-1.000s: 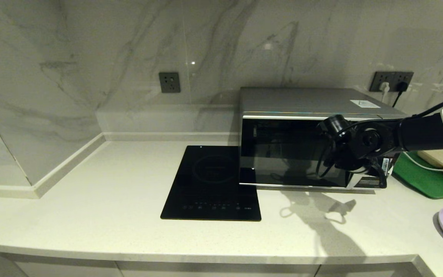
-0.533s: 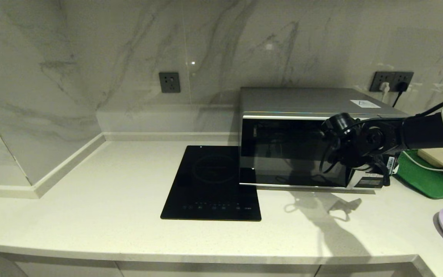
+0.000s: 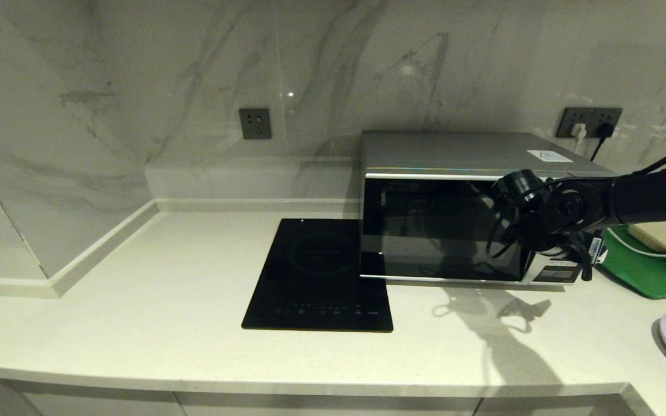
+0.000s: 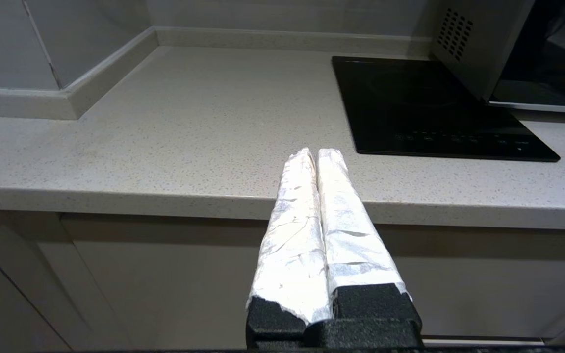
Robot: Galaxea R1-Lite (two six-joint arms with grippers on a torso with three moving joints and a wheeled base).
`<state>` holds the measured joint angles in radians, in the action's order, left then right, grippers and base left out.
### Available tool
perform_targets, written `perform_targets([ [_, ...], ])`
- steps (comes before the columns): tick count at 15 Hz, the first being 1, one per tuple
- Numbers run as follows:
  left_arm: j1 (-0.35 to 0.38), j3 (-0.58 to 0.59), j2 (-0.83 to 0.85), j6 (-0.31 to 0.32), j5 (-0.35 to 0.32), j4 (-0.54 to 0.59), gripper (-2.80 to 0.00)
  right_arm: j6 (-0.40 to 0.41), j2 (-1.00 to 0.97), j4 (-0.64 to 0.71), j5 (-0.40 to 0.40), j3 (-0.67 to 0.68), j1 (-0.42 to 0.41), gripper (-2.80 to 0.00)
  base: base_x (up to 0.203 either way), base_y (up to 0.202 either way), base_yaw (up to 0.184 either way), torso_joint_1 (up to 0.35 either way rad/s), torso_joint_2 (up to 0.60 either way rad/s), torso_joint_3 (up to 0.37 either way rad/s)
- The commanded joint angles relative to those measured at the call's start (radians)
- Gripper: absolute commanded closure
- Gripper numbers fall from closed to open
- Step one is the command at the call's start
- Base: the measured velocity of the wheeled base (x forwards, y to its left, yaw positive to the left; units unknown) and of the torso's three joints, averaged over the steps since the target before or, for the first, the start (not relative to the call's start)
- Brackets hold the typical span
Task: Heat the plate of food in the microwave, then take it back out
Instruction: Open the microwave oven
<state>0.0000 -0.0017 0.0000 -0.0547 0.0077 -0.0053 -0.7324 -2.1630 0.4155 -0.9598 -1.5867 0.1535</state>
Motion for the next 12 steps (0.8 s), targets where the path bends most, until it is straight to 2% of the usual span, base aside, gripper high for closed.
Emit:
perform_targets([
  [1, 0.0, 0.0, 0.0, -0.001, 0.001, -0.001, 0.0, -0.015, 0.003, 0.002, -0.007, 0.004, -0.008, -2.8, 0.0, 0.0, 0.0, 0.0, 0.0, 0.0],
  [9, 0.0, 0.0, 0.0, -0.001, 0.0, -0.001, 0.0, -0.148, 0.004, 0.004, -0.034, 0.061, -0.008, -2.8, 0.0, 0.0, 0.0, 0.0, 0.0, 0.0],
  [12, 0.0, 0.0, 0.0, -0.001, 0.0, -0.001, 0.0, -0.188, 0.052, 0.004, -0.045, 0.129, 0.004, -2.8, 0.0, 0.0, 0.0, 0.0, 0.0, 0.0],
])
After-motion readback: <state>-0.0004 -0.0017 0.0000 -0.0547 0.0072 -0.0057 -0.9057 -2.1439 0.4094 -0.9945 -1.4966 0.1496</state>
